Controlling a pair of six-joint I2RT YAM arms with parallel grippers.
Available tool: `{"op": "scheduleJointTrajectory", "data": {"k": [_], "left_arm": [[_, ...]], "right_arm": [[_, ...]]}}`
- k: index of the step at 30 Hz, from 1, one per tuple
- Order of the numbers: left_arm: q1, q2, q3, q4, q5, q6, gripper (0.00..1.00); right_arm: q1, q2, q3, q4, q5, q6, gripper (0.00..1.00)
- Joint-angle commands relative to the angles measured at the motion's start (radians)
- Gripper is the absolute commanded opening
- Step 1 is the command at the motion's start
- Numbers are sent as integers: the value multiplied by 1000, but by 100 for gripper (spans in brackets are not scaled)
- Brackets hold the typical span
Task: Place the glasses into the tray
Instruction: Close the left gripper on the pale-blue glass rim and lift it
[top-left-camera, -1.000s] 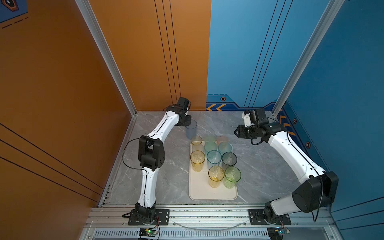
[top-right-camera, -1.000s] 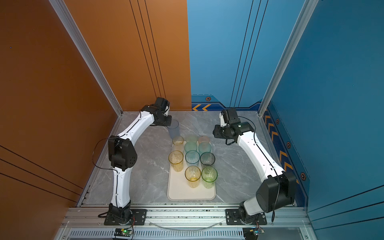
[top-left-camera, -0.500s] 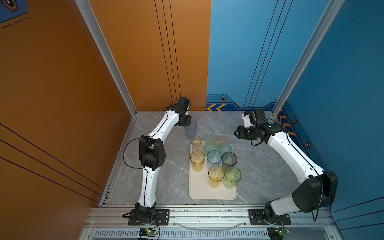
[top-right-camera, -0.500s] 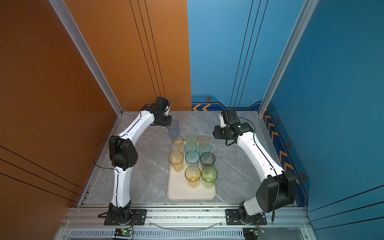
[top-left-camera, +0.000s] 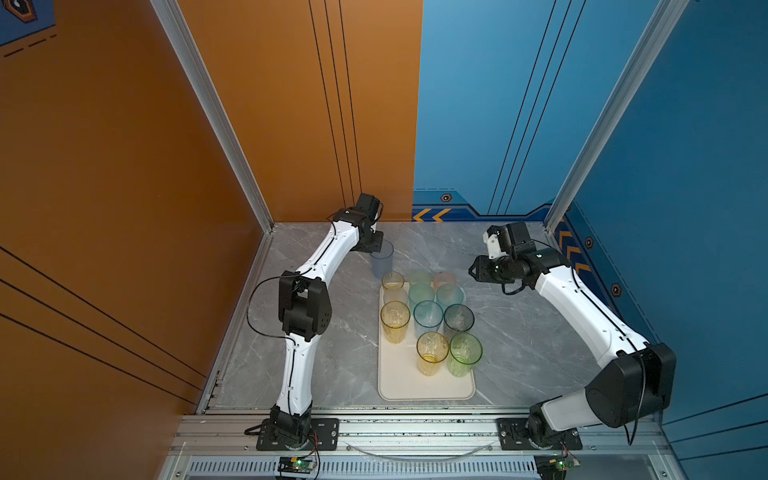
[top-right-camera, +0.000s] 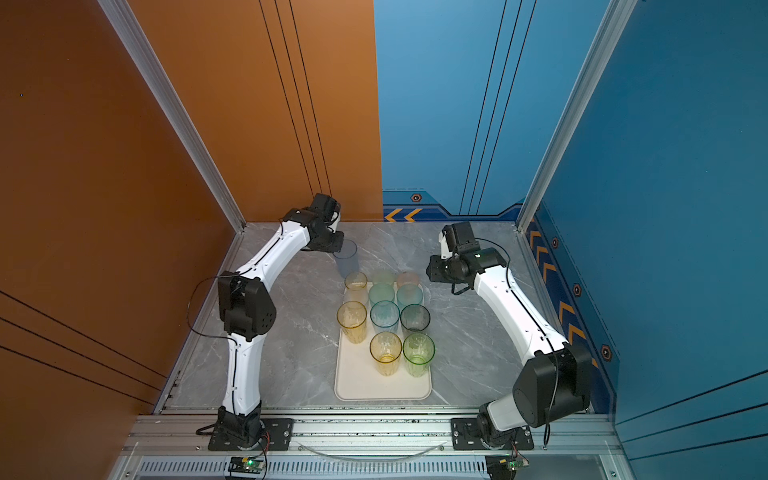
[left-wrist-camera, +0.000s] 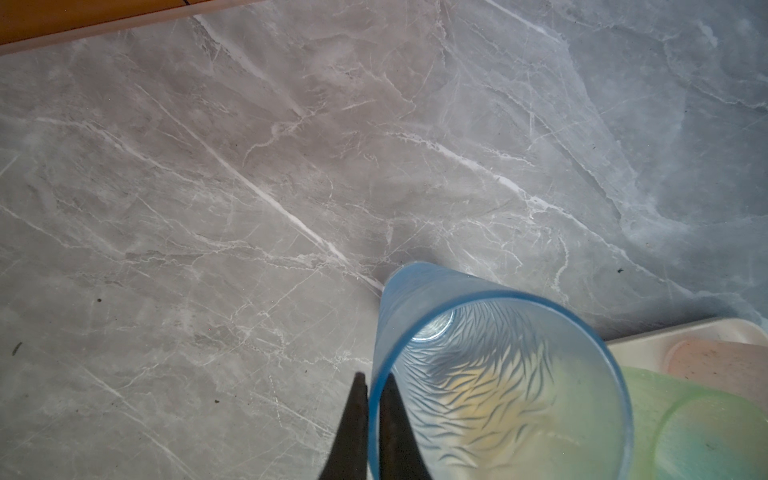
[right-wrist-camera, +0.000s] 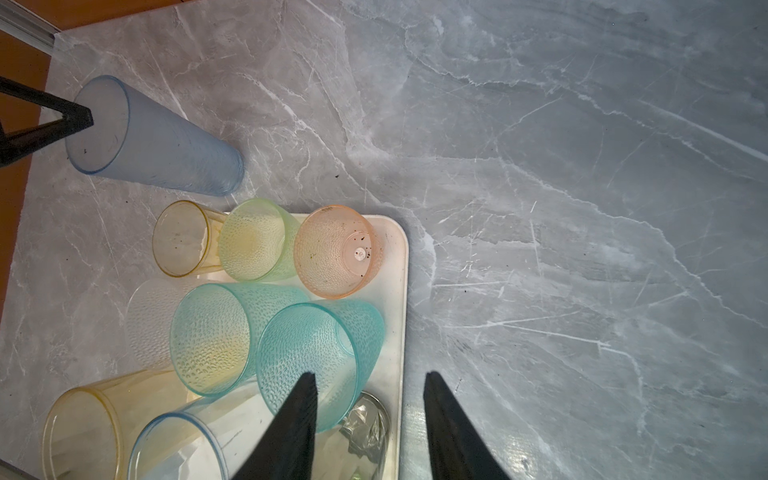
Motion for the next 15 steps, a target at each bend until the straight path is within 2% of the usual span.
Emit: {"op": "scheduleJointTrajectory", "data": {"k": [1,15], "left_arm": [[-10,-50,-17,-26,-17,0,0],[5,-204,-144,28,-33,0,0]], "right_arm": [[-5,-42,-22,4,-20,7,42],[-3,-93,-61,10,-17,20,42]]}}
